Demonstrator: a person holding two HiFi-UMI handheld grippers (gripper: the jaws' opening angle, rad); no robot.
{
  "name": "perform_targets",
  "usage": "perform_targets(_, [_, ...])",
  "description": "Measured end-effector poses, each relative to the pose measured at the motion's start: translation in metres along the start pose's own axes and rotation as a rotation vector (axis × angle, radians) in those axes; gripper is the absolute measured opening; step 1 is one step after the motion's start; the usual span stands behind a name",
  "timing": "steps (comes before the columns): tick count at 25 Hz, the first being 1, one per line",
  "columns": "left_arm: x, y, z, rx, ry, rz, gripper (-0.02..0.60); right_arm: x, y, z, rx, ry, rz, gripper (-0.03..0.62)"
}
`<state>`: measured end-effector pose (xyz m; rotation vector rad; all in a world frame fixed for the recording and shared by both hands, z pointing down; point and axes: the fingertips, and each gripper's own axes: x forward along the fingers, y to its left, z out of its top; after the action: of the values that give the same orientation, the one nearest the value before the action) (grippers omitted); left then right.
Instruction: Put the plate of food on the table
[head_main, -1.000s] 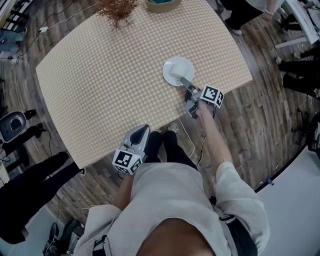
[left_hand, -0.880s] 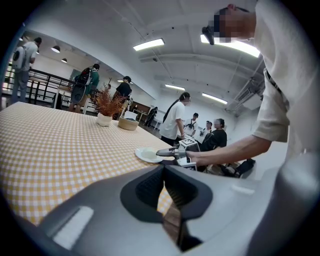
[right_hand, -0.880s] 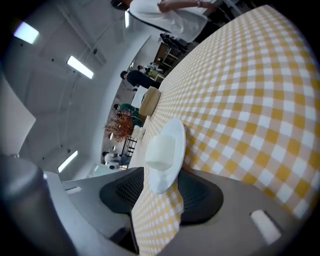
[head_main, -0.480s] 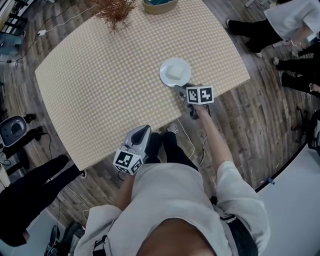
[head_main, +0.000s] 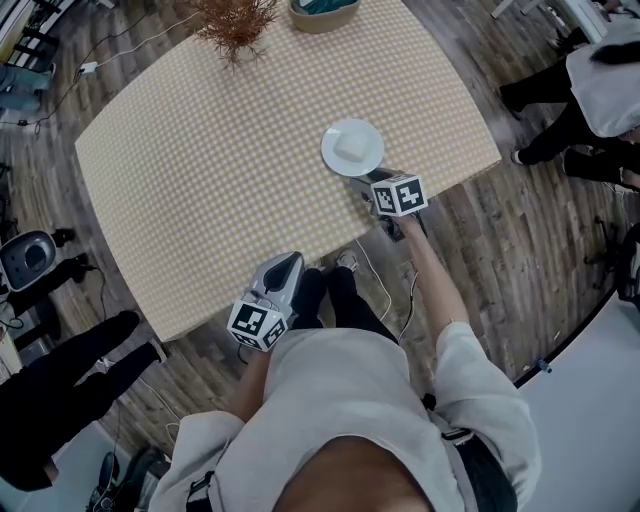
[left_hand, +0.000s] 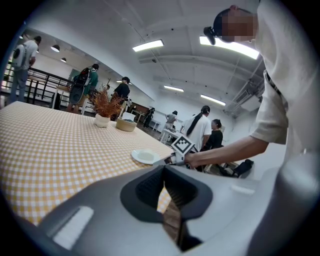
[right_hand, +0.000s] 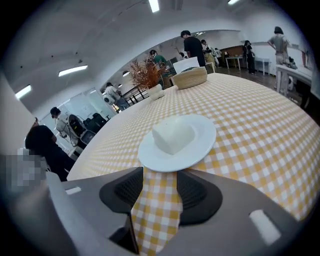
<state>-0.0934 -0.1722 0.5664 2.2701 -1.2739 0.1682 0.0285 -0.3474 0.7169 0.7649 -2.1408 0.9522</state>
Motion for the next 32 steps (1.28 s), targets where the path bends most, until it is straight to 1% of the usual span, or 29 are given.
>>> perform_targets(2, [0.000,-0.001,0.000,0.000,0.001,-0.002,0.009,0.000,-0.001,-0.001,-0.039,0.014,-0.033,0.211])
perform_targets(5, [-0.003,-0.002,0.001,0.000,-0.002,-0.006,0.009,0.000,-0.001,-0.003,-0.086,0.020,-0.080,0.160])
perform_targets(6, [-0.004,-0.003,0.001,0.000,-0.002,-0.006,0.009,-0.001,-0.001,-0.004,-0.093,0.019,-0.092,0.158])
perform_targets(8, [-0.004,-0.003,0.002,0.002,-0.004,-0.006,0.009,-0.004,-0.007,-0.009,-0.086,0.016,-0.122,0.122])
perform_targets(10, [-0.005,-0.005,0.003,0.005,-0.007,-0.007,0.009,-0.005,-0.012,-0.014,-0.070,0.010,-0.145,0.070])
perform_targets(11, [-0.005,-0.005,0.004,0.007,-0.008,-0.008,0.009,-0.007,-0.013,-0.015,-0.069,0.008,-0.155,0.066])
perform_targets(14, [-0.005,-0.007,0.004,0.011,-0.014,-0.012,0.009,-0.013,-0.016,-0.020,-0.083,-0.005,-0.192,0.000])
perform_targets(19, [-0.008,-0.016,0.001,0.025,-0.009,-0.024,0.009,-0.032,-0.012,-0.037,-0.084,-0.041,-0.220,0.000])
perform_targets(23, [-0.005,-0.028,0.006,0.047,-0.014,-0.046,0.009,-0.054,-0.001,-0.043,-0.089,-0.115,-0.203,-0.002])
perform_targets(28, [-0.004,-0.049,0.013,0.082,-0.028,-0.079,0.009,-0.098,0.030,-0.040,-0.166,-0.252,-0.197,0.000])
perform_targets(32, [-0.004,-0.074,0.021,0.123,-0.043,-0.120,0.009,-0.152,0.066,-0.038,-0.240,-0.395,-0.214,0.000])
